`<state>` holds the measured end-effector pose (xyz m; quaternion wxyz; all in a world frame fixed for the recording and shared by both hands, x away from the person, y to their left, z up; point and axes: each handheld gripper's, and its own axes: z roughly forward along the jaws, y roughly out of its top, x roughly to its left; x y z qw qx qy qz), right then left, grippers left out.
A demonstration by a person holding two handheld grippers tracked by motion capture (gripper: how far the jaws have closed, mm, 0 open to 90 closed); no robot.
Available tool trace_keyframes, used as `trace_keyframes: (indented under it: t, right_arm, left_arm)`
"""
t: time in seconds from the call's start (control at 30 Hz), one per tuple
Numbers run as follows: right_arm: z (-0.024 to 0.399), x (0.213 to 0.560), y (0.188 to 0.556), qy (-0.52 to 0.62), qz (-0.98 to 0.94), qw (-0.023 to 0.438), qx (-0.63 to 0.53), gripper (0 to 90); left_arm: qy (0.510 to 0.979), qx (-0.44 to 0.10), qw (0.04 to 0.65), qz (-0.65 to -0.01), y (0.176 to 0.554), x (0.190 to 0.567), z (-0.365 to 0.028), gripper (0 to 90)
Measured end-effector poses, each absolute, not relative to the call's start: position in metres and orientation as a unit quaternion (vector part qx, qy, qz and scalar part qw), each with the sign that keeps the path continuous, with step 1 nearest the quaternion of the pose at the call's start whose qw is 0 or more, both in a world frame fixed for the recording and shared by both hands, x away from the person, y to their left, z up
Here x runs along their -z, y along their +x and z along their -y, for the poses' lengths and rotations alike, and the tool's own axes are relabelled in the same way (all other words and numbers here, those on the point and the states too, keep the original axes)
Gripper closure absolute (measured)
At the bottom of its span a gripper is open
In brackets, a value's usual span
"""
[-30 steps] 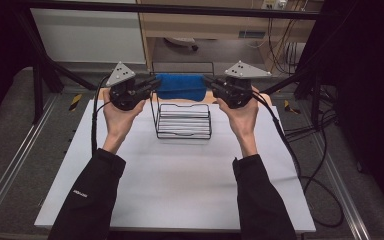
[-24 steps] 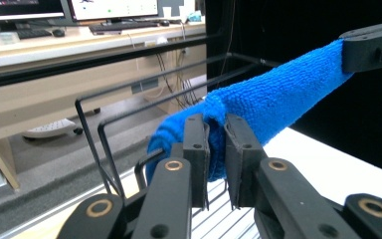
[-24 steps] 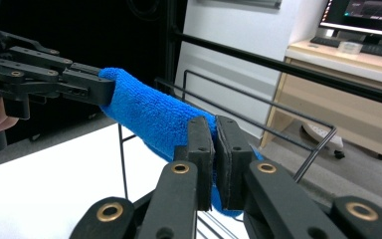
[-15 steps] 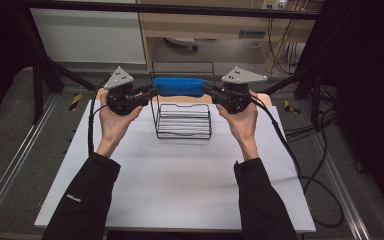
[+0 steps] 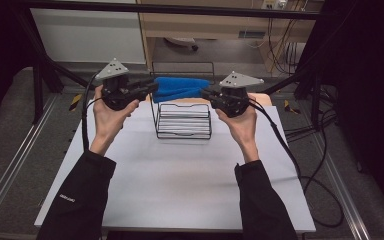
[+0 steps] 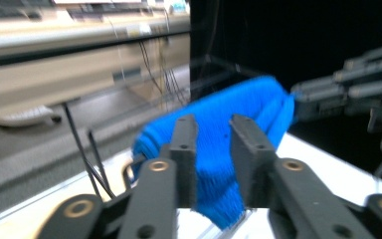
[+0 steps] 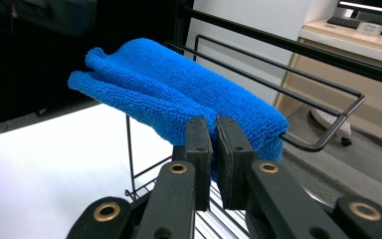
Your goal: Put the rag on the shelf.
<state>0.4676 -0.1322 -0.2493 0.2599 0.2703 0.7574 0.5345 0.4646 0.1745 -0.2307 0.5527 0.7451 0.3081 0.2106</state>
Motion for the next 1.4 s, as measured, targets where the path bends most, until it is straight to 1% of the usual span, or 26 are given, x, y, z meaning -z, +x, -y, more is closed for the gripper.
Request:
trace_keyframes:
  t: [0.13,0.3,0.33,0.43,0.57,0.63,0.73,0.83,0.97,1.07,1.13,1.17,1.4]
  right_arm:
    - [0.133,0.252,0.467,0.267,-0.760,0.253,-0.535,80.9]
    - [0.136,0.257,0.466,0.274,-0.760,0.227,-0.544,74.0]
    - [0.136,0.259,0.467,0.278,-0.760,0.225,-0.542,73.9]
    - [0.138,0.263,0.468,0.286,-0.763,0.219,-0.537,75.8]
    - [0.140,0.269,0.472,0.306,-0.763,0.210,-0.529,85.2]
    - [0.141,0.273,0.474,0.317,-0.764,0.206,-0.523,88.4]
    - [0.142,0.277,0.477,0.326,-0.762,0.206,-0.520,89.3]
    - [0.143,0.278,0.476,0.324,-0.760,0.208,-0.523,87.6]
    - [0.145,0.276,0.470,0.318,-0.757,0.210,-0.530,79.9]
    - [0.148,0.273,0.463,0.319,-0.753,0.213,-0.535,70.8]
    - [0.151,0.272,0.459,0.321,-0.750,0.208,-0.539,64.8]
    - [0.153,0.271,0.456,0.321,-0.749,0.207,-0.541,60.2]
    - [0.166,0.278,0.441,0.330,-0.750,0.207,-0.535,35.0]
  left_arm:
    - [0.770,-0.200,0.519,-0.314,0.471,0.246,-0.167,81.2]
    - [0.778,-0.194,0.505,-0.321,0.477,0.261,-0.166,86.8]
    - [0.778,-0.195,0.503,-0.322,0.478,0.263,-0.166,87.6]
    - [0.782,-0.198,0.495,-0.323,0.480,0.266,-0.165,89.6]
    - [0.781,-0.200,0.495,-0.325,0.481,0.271,-0.163,89.8]
    - [0.783,-0.200,0.491,-0.325,0.482,0.273,-0.163,89.8]
    - [0.784,-0.199,0.489,-0.326,0.483,0.276,-0.163,89.8]
    - [0.783,-0.196,0.493,-0.325,0.482,0.277,-0.165,89.7]
    - [0.783,-0.196,0.494,-0.324,0.476,0.277,-0.171,86.5]
    - [0.784,-0.197,0.492,-0.323,0.471,0.278,-0.175,81.6]
    - [0.785,-0.194,0.490,-0.325,0.467,0.279,-0.179,77.3]
    - [0.785,-0.195,0.489,-0.325,0.465,0.280,-0.180,74.7]
    - [0.797,-0.200,0.465,-0.330,0.450,0.298,-0.197,54.8]
